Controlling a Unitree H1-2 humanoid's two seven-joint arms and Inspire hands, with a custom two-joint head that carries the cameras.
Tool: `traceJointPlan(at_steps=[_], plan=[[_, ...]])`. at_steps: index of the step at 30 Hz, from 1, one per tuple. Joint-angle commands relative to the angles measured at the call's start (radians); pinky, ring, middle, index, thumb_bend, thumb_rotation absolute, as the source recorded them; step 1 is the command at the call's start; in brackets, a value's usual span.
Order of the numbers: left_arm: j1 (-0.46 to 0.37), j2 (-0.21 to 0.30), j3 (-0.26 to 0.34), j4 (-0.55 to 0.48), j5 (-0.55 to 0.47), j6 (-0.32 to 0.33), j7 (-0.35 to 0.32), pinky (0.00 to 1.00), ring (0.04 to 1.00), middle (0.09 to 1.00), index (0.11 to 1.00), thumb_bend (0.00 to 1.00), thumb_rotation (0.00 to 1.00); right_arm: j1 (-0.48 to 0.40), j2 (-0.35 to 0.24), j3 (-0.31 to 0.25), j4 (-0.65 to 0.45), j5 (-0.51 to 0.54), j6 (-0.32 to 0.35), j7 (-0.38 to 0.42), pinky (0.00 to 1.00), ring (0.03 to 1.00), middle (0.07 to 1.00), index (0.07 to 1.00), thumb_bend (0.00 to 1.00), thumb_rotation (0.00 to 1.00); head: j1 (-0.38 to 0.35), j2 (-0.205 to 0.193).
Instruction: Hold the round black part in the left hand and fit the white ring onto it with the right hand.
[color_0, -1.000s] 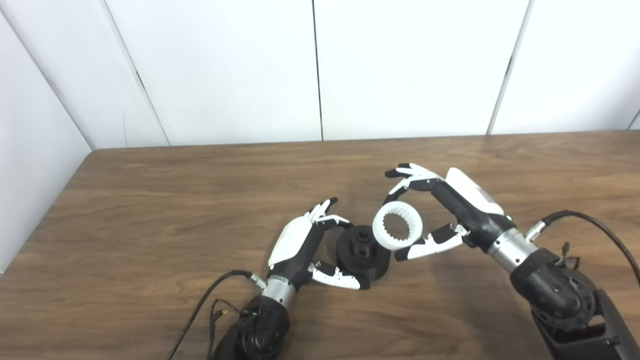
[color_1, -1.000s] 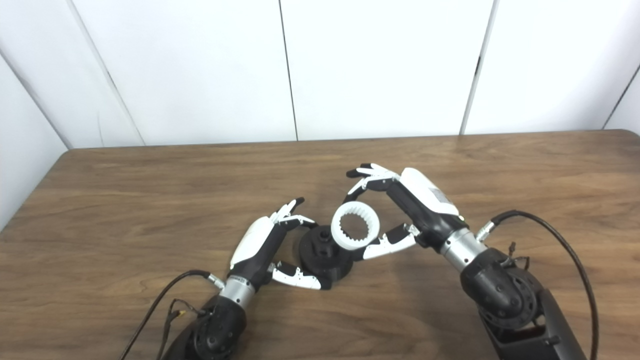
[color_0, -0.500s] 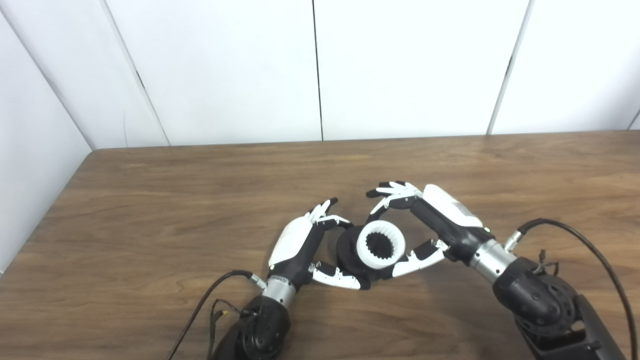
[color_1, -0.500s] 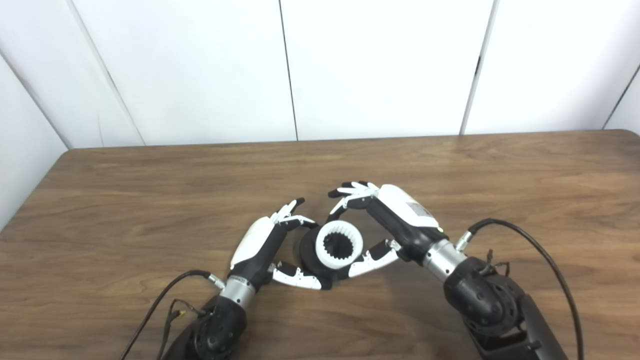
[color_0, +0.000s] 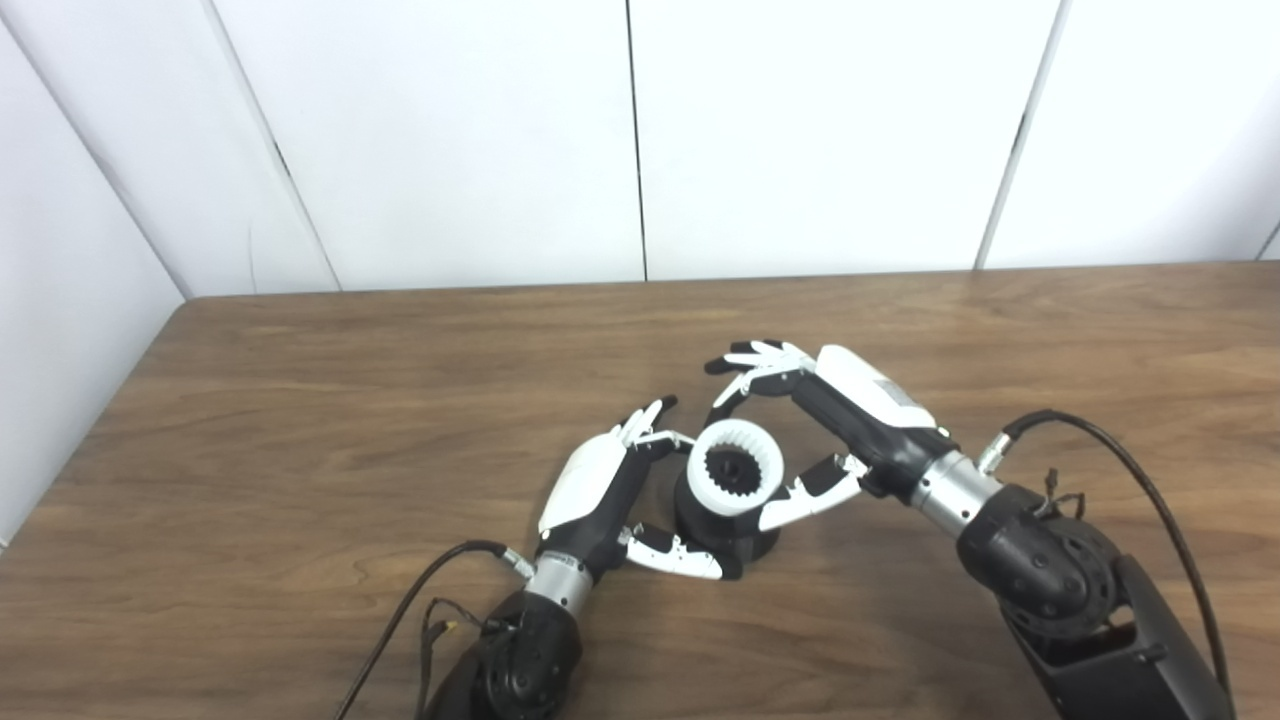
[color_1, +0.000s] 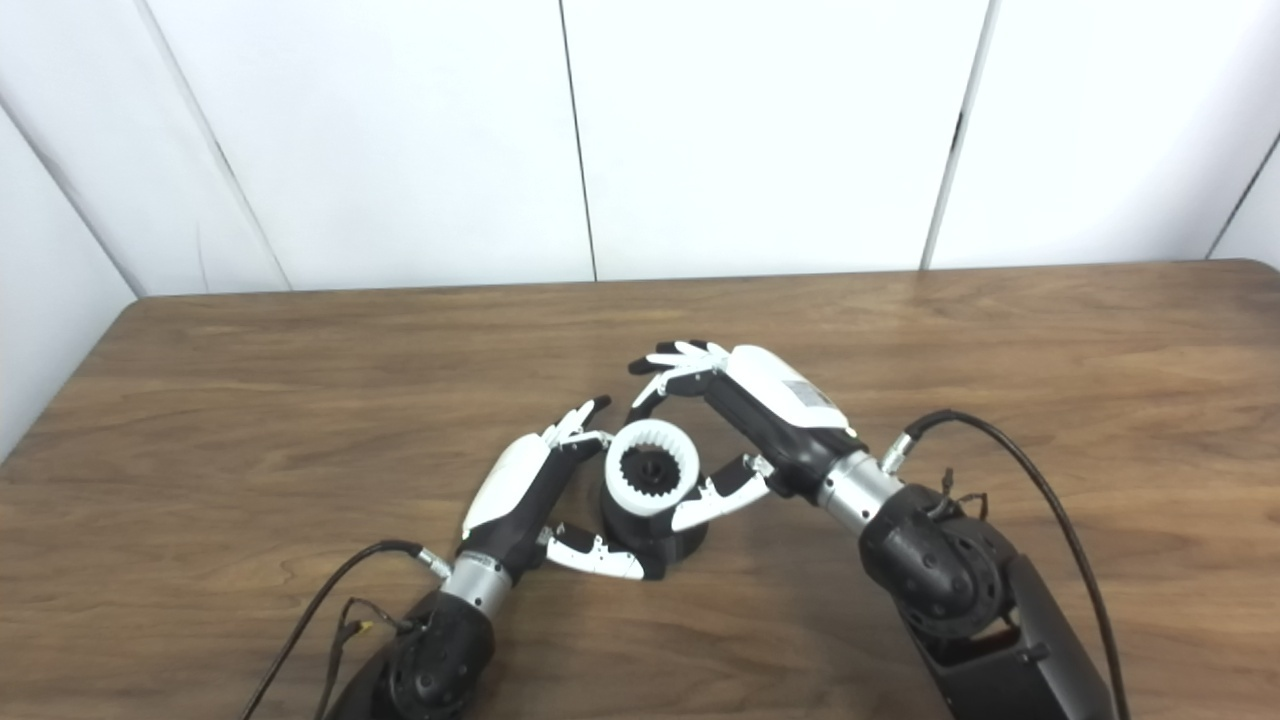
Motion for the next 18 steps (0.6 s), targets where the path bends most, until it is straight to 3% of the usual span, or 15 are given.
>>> traceJointPlan(at_steps=[1,18], plan=[[-0.006,0.001,-0.008,-0.017,0.021,-0.003,0.003,1.00,1.000,1.000,0.611,0.97,0.26,-0.057,0.007,-0.007,-0.004,0.007,-0.023,-0.003,1.00,0.943,0.864,0.479,0.52,0.15,0.000,0.001],[-0.004,0.000,-0.006,-0.028,0.014,0.003,-0.003,1.00,1.000,1.000,0.609,0.97,0.27,-0.055,-0.008,0.007,0.048,-0.010,-0.053,-0.004,1.00,0.942,0.858,0.479,0.52,0.15,0.003,0.009]])
